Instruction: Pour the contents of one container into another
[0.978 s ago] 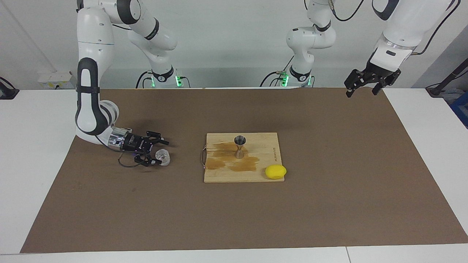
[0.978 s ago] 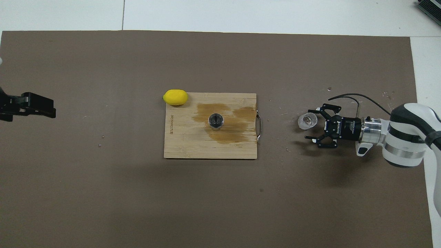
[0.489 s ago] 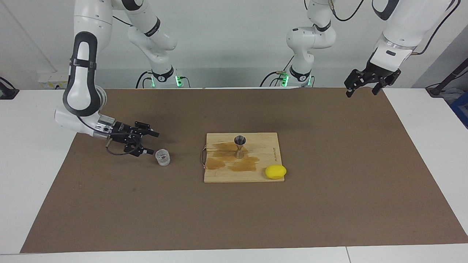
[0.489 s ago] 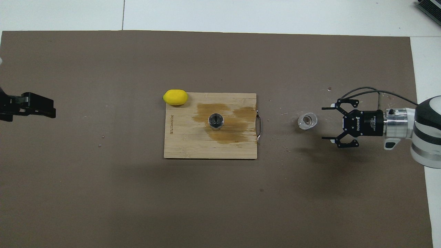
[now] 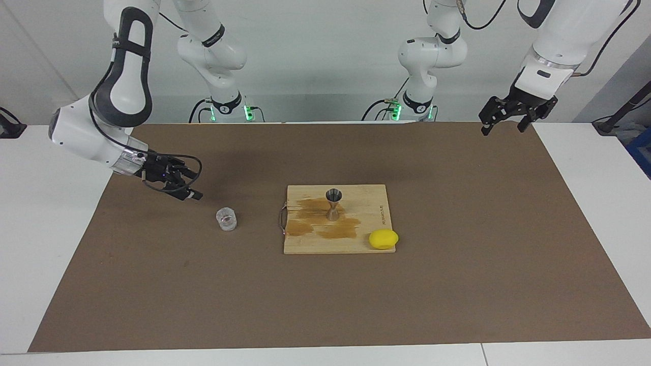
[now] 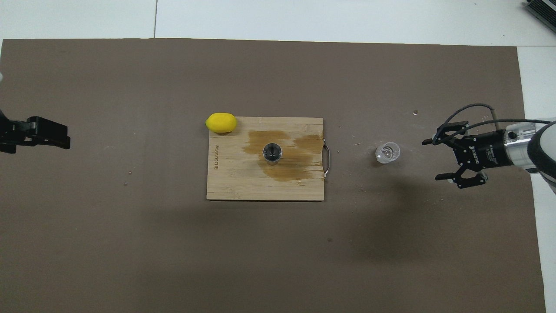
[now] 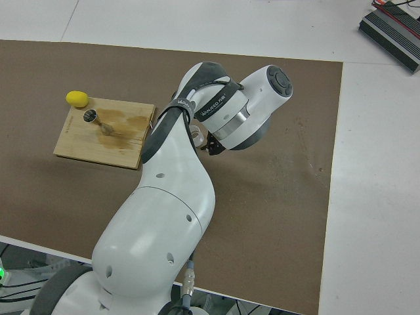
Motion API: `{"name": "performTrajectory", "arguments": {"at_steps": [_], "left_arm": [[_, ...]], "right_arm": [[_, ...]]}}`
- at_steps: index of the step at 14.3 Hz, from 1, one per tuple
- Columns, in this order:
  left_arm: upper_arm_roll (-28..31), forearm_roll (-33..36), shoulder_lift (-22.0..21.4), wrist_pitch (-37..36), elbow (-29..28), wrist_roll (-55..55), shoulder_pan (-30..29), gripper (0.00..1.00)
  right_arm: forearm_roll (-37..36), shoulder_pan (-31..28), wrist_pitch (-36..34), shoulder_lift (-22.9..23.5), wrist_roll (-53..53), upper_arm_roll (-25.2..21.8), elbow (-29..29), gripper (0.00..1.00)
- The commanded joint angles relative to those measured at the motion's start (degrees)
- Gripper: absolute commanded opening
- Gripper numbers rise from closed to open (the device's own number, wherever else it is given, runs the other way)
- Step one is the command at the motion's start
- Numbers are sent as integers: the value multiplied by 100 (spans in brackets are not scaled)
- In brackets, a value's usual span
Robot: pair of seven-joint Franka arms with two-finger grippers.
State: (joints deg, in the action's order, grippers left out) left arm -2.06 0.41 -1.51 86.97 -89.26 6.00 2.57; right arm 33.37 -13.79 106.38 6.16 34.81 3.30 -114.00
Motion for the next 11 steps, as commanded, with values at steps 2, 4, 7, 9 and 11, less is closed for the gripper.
{"name": "performTrajectory", "arguments": {"at_steps": [2,4,7,9,11], "left_arm": [[4,-76,-95,13,-56,50,-28,100],[4,-76,-95,13,-56,50,-28,100],[4,-76,-95,13,-56,50,-28,100],[4,-76,-95,13,-56,50,-28,100],[4,-76,-95,13,-56,50,-28,100]], "right_arm": [[-1242,245,199,-413,-509,57,18,100],[-1919,543,199,-502,-554,48,106,100],[-2606,702,190,-599,-816,57,334,100],[-2923,720,181,-669,-1220,57,422,100],[-3239,720,94,-669,-1625,57,624,100]]}}
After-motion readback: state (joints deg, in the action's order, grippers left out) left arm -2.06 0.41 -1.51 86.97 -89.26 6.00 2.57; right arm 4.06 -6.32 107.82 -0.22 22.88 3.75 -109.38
